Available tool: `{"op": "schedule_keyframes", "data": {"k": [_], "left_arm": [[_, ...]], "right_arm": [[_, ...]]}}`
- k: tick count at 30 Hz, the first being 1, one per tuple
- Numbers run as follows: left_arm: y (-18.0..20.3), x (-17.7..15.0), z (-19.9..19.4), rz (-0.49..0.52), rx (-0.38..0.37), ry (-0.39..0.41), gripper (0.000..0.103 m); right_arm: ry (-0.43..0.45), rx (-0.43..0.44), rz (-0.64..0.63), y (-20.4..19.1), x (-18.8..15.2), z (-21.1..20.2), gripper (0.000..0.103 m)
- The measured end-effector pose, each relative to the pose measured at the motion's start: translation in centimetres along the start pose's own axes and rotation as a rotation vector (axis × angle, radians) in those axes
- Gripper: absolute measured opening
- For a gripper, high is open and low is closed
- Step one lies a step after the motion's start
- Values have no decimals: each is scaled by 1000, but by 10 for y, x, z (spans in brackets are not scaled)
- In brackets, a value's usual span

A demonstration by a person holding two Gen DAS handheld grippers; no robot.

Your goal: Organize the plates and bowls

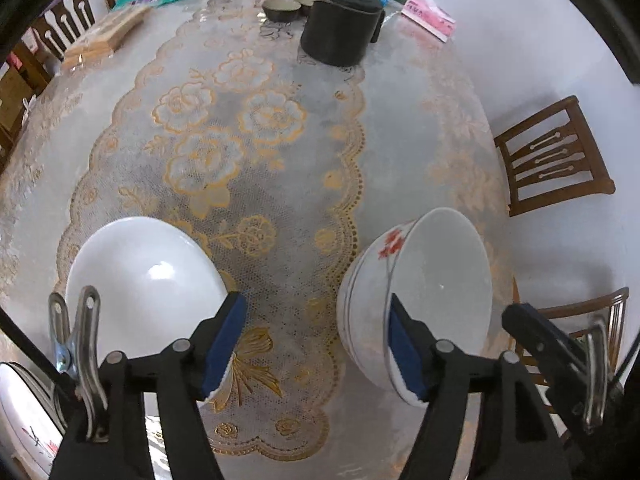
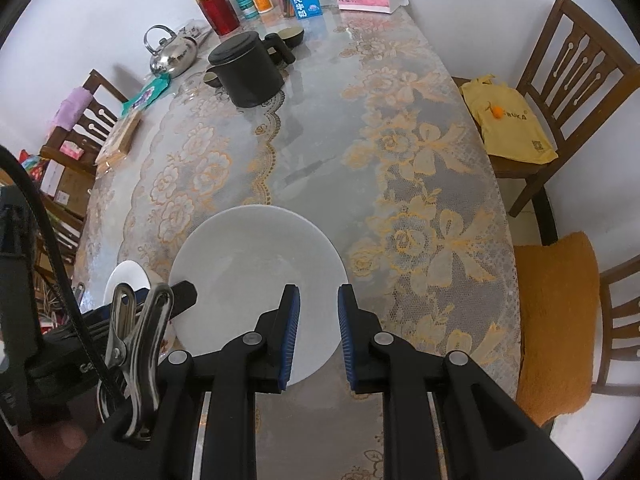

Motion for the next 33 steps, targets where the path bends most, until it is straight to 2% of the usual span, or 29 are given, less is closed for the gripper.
{"op": "schedule_keyframes", "data": {"k": [2,8,19,22,33], "left_arm": [[-3,0,2,-1,-3,2,82],[-11,0,13,-9,-10,-14,89],[-20,-7,27,-28,-64,-69,92],[-25,-6,18,-46,-114,-57,91],[-35,5,-30,-9,-143,9,91]], "right_arm": [[-4,-5,1,1,-1,0,20],[-8,-17,13,3,-7,-1,20],[-20,-38,27,2,-15,-4,20],[1,-44,36,-3,-14,-11,20],[24,-28,18,-43,-12,-26,20]]}}
Point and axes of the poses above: each gripper's, at about its wrist camera, not at the fingertips, and z roughly the way its jaws point, y to its right, x to its top, the point moved 1 cm from there along z, roughly the way its jaws point, and after that the axes turned 8 degrees about -x, right-handed, at the moved point
